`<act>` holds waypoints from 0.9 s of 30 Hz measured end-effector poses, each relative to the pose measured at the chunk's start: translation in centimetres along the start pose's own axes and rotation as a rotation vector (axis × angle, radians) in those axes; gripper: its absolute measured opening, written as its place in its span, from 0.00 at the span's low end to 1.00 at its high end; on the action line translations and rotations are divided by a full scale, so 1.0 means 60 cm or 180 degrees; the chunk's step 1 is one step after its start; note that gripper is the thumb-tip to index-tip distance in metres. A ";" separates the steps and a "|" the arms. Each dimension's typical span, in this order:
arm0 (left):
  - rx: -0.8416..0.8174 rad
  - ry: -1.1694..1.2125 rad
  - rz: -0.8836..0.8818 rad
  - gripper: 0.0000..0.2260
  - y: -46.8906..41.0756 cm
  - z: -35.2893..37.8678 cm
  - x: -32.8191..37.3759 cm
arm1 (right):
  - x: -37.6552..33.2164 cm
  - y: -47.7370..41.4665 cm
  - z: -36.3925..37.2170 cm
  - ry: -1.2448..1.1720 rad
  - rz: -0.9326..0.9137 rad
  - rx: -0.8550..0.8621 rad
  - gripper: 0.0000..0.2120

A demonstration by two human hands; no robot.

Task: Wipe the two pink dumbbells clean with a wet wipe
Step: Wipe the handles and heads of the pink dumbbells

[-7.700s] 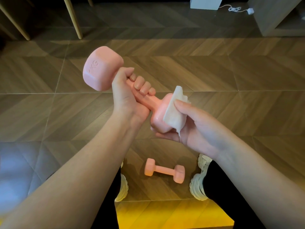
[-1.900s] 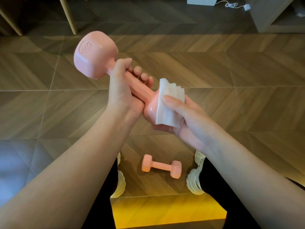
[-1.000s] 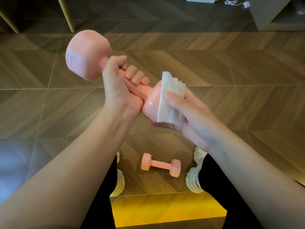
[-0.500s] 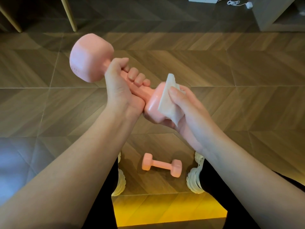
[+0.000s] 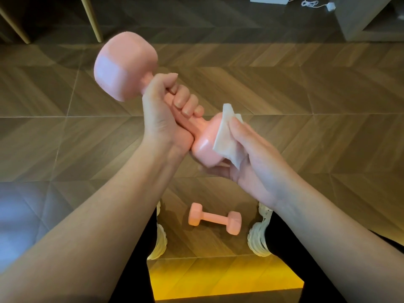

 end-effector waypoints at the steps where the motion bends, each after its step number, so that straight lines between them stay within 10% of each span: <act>1: -0.0012 0.0019 0.0012 0.16 0.000 -0.001 0.000 | 0.002 0.001 0.003 -0.0072 0.0102 -0.0081 0.28; 14: 0.0047 -0.0521 -0.0034 0.15 0.000 0.000 -0.007 | 0.006 -0.006 -0.008 0.0443 0.0148 0.0574 0.26; 18: 0.0044 -0.0615 -0.0084 0.15 -0.003 -0.001 -0.006 | -0.045 0.015 -0.029 0.2196 -0.1371 0.1252 0.24; 21: 0.0089 -0.0691 -0.0139 0.15 -0.005 -0.006 -0.005 | -0.064 0.031 -0.013 0.3035 -0.2433 0.0888 0.04; 27: 0.0214 -0.0966 -0.0235 0.13 -0.008 -0.025 0.002 | -0.045 0.039 -0.013 0.4392 -0.2121 -0.0206 0.26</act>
Point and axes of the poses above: each hand's wrist, its own y-axis away from the middle knuckle, its own z-axis out of the palm, x = y × z, the point moved 5 cm from there along -y, towards the middle knuckle, and after that the axes turned 3 degrees about -z, right-handed, at the moved point
